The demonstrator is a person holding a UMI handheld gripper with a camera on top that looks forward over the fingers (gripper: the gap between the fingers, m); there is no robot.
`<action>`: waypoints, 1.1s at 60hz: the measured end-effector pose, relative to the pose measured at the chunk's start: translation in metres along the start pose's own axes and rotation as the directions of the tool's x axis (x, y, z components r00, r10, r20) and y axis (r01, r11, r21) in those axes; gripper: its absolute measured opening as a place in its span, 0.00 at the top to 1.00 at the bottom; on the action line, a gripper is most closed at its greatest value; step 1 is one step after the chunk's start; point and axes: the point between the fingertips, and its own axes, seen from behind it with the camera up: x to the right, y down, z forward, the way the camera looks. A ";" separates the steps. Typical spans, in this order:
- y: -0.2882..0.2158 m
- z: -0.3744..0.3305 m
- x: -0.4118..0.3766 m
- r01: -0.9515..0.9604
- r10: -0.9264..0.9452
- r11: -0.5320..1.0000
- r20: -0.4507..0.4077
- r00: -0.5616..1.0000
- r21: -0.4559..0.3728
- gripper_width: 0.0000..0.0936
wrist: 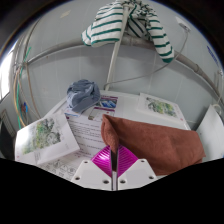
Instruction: Fold towel
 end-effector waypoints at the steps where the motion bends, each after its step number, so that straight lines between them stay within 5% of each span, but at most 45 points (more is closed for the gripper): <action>1: -0.001 0.000 0.000 0.009 -0.009 1.000 0.002 1.000 0.000 0.95; 12: -0.016 -0.012 0.008 -0.058 0.056 0.998 0.071 0.996 0.032 0.99; 27: -0.080 -0.069 0.171 -0.180 0.201 0.965 -0.097 0.975 0.191 0.99; 35: -0.037 -0.068 0.258 -0.182 0.205 0.976 -0.237 0.950 0.118 0.98; 45: 0.042 -0.040 0.298 -0.217 0.191 0.974 -0.288 0.938 -0.062 0.96; 49: 0.041 -0.037 0.301 -0.205 0.188 0.978 -0.288 0.939 -0.030 0.95; 51: 0.043 -0.039 0.301 -0.213 0.193 0.977 -0.294 0.936 -0.035 0.90; 55: 0.041 -0.048 0.307 -0.232 0.208 0.972 -0.330 0.921 -0.033 0.65; 61: 0.037 -0.073 0.308 -0.217 0.193 0.976 -0.373 0.908 -0.024 0.08; 66: 0.030 -0.103 0.300 -0.202 0.191 0.979 -0.382 0.904 0.012 0.12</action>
